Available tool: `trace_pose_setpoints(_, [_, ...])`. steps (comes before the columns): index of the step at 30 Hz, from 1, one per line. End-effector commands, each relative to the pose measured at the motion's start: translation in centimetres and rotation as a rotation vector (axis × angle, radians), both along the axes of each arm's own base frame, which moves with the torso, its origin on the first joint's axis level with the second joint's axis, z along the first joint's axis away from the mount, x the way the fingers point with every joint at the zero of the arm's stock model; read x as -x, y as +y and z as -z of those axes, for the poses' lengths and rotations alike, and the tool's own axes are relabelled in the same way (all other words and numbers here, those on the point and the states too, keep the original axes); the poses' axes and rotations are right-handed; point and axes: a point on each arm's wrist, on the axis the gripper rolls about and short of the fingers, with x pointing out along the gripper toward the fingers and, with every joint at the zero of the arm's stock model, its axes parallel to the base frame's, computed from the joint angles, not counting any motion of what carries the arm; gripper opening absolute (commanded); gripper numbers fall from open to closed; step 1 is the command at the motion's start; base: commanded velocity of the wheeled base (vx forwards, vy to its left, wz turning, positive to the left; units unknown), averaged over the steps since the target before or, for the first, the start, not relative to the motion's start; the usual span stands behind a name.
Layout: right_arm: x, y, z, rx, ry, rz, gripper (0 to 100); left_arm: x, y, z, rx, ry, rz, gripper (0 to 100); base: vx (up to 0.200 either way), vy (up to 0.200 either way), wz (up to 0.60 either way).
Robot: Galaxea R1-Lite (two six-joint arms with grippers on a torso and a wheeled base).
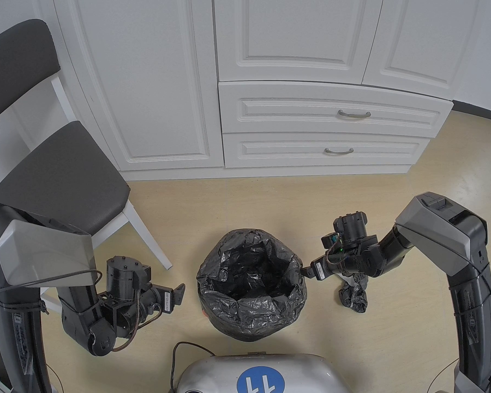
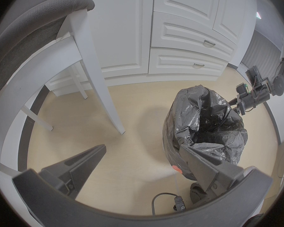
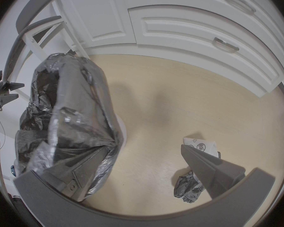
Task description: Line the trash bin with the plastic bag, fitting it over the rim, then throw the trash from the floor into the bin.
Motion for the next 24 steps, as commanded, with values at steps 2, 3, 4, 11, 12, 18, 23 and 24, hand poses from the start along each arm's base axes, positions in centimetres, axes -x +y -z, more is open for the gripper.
trace_pose_setpoints(2, [-1.6,-0.6,2.1,-0.020,0.092,0.009,100,0.0,0.0,0.1,0.000,0.000,0.000,100,0.000,0.000,0.00])
trace_pose_setpoints(3, [-2.0,-0.5,1.9,-0.036,0.103,0.008,100,0.0,0.0,0.1,0.000,0.000,0.000,100,0.000,0.000,0.00])
trace_pose_setpoints(4, [-2.2,-0.4,1.9,-0.050,0.120,0.009,100,-0.1,-0.1,0.1,0.001,-0.003,0.001,100,0.000,0.000,0.00])
trace_pose_setpoints(11, [-4.6,-0.3,2.3,-0.111,0.124,0.007,100,-0.1,-0.4,0.2,0.003,-0.002,0.010,100,0.000,0.000,0.00])
trace_pose_setpoints(12, [-4.8,-0.2,2.6,-0.111,0.125,0.007,100,-0.2,-0.3,0.3,0.003,-0.002,0.008,100,0.000,0.000,0.00])
trace_pose_setpoints(18, [-5.0,-0.2,2.8,-0.101,0.163,0.011,100,-0.1,-0.3,0.6,0.009,-0.019,0.005,100,0.000,0.000,0.00])
trace_pose_setpoints(23, [-5.1,-0.2,2.7,-0.110,0.169,0.021,100,-0.1,-0.3,0.8,0.011,-0.019,0.004,100,0.000,0.000,0.00])
trace_pose_setpoints(24, [-5.1,-0.2,2.8,-0.110,0.174,0.023,100,-0.1,-0.3,0.7,0.011,-0.021,0.001,100,0.000,0.000,0.00])
